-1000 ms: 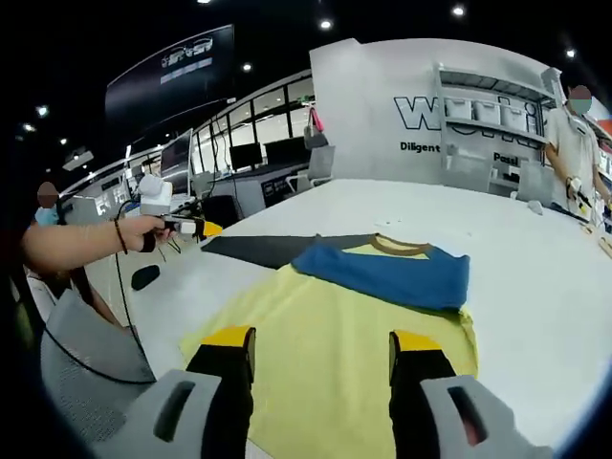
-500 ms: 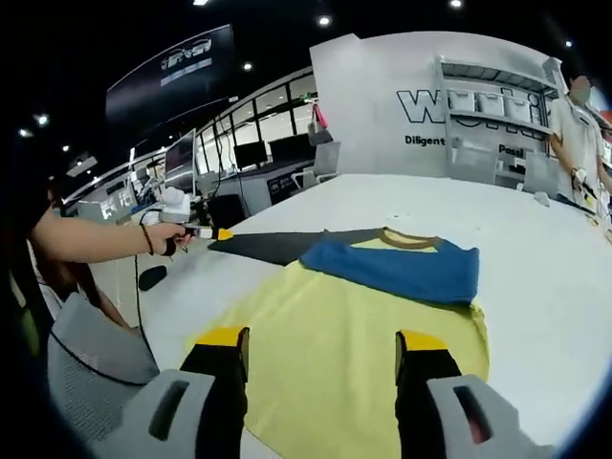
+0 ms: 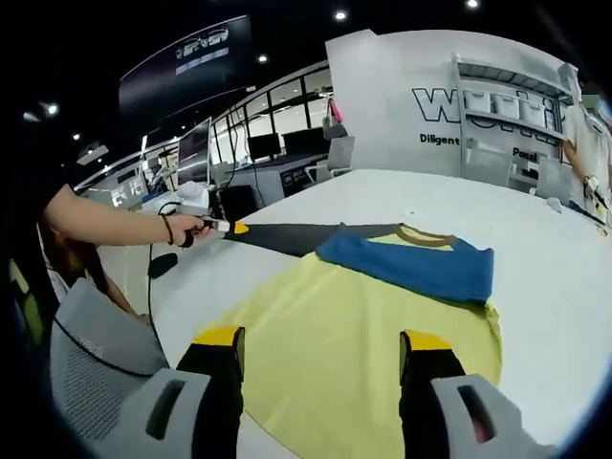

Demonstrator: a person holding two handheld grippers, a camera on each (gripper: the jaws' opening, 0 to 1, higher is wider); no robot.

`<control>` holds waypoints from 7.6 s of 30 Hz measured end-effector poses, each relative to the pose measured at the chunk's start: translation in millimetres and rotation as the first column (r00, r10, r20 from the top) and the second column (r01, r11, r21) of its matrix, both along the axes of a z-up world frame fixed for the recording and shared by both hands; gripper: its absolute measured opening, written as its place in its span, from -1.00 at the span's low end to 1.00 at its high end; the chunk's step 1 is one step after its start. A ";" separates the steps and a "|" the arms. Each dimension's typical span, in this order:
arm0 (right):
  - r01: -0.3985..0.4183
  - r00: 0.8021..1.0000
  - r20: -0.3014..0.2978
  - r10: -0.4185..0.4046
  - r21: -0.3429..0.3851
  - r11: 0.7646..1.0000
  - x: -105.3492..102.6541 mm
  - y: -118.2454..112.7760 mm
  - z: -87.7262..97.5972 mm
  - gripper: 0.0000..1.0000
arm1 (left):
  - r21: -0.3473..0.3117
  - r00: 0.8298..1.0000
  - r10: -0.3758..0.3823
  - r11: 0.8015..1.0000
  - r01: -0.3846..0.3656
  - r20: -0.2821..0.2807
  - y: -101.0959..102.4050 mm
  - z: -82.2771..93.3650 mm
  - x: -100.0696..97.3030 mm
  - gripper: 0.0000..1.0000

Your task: Fold the garment on the visible template until the final outline fits inside the template.

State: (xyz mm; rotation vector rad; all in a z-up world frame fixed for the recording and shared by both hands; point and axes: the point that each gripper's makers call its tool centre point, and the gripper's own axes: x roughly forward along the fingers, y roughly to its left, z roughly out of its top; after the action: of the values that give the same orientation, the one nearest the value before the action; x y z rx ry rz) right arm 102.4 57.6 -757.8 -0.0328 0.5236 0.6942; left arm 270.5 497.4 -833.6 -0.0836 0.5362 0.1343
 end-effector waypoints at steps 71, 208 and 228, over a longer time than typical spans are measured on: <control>0.026 1.000 0.015 -0.026 -0.053 0.998 -1.2 -19.3 0.7 0.25 | 0.018 0.989 -0.032 0.999 0.030 0.143 -36.8 64.0 -1.5 -1.00; 0.143 0.989 -0.028 -0.146 -0.103 0.984 -10.2 -83.7 -12.0 0.21 | -0.007 0.643 -0.762 0.644 0.765 0.077 -478.8 44.2 67.6 -1.00; 0.158 0.985 -0.046 -0.163 -0.108 0.982 -8.0 -93.1 -19.7 0.20 | -0.129 0.722 -0.655 0.715 0.687 0.222 -494.2 42.9 87.8 -1.00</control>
State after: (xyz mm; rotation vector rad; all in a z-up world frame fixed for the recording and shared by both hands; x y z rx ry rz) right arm 94.4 -35.5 -777.5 -0.0688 0.6082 0.5108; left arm 358.3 3.2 -790.7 -0.0915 0.3864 -0.6530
